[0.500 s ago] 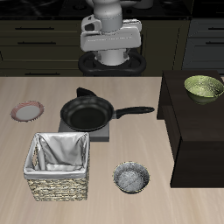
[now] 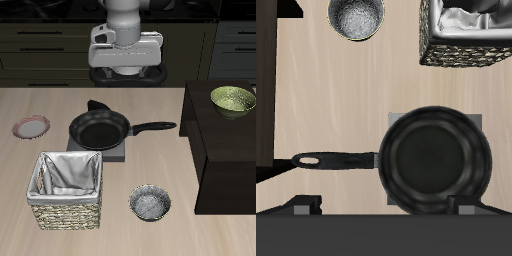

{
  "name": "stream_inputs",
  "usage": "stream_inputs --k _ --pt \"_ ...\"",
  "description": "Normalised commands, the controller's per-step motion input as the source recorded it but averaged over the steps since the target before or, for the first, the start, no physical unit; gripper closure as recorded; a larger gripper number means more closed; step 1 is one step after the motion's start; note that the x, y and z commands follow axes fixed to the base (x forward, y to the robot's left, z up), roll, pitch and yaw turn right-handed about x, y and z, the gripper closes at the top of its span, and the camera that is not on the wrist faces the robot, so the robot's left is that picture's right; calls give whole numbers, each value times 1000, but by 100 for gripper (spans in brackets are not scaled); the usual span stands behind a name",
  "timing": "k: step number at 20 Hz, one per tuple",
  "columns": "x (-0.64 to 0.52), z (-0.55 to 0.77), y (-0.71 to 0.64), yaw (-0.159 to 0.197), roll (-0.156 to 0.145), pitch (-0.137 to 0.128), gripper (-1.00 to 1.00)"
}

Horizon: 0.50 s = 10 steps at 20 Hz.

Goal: Place the black bowl in the basket

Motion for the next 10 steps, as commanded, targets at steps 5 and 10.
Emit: stream_inputs --k 5,10 --pt "501 1 -54 -13 -53 -10 -100" --pt "363 34 -76 -41 -23 -10 -100"
